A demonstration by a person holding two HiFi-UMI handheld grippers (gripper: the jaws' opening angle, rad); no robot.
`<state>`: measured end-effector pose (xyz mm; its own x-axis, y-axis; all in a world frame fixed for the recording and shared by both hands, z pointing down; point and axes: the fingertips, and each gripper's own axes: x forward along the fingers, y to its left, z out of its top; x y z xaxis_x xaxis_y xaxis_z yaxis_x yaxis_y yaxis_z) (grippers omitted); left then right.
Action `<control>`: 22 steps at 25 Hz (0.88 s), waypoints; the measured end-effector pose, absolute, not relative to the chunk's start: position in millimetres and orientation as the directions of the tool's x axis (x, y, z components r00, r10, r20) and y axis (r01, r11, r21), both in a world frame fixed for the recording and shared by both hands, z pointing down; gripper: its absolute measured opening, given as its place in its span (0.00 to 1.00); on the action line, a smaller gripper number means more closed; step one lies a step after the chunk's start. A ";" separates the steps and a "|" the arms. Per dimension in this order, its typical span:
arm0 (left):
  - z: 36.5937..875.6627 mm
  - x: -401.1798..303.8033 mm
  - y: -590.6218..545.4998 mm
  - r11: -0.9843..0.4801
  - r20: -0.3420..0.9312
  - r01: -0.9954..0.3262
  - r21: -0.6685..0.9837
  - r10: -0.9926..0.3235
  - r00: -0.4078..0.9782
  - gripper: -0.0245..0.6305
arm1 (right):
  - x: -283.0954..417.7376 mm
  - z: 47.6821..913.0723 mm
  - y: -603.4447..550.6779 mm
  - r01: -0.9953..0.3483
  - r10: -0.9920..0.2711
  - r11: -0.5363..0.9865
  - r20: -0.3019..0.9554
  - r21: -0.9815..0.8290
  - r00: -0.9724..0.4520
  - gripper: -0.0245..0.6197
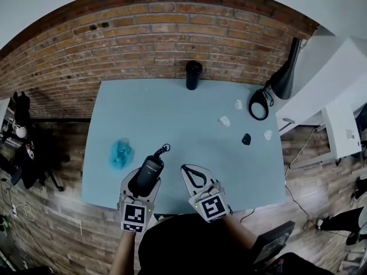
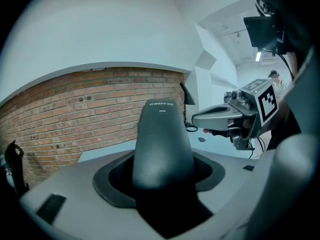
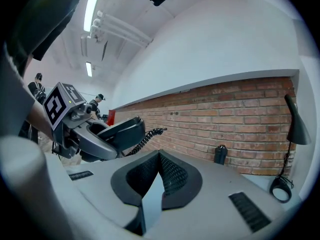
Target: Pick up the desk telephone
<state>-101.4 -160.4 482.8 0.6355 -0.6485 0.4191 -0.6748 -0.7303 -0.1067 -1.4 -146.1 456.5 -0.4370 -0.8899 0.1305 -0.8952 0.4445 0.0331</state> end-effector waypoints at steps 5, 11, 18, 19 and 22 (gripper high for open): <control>501.6 -101.2 -158.3 -0.737 0.459 -0.670 -0.090 -0.628 0.629 0.50 | 5.6 467.0 -148.2 -0.894 -0.891 0.442 0.151 0.078 -0.427 0.05; 517.2 -103.4 -155.4 -0.745 0.489 -0.662 -0.080 -0.608 0.626 0.50 | 10.9 471.7 -147.7 -0.902 -0.897 0.425 0.167 0.074 -0.409 0.05; 520.5 -99.7 -156.3 -0.753 0.497 -0.654 -0.072 -0.595 0.631 0.49 | 11.3 472.6 -146.0 -0.903 -0.897 0.424 0.172 0.074 -0.407 0.05; 520.8 -99.1 -156.2 -0.755 0.498 -0.652 -0.072 -0.594 0.633 0.50 | 10.9 473.5 -145.8 -0.901 -0.896 0.426 0.174 0.080 -0.408 0.05; 522.6 -97.3 -155.6 -0.760 0.502 -0.646 -0.072 -0.588 0.635 0.49 | 10.1 474.2 -145.4 -0.899 -0.894 0.430 0.176 0.085 -0.412 0.05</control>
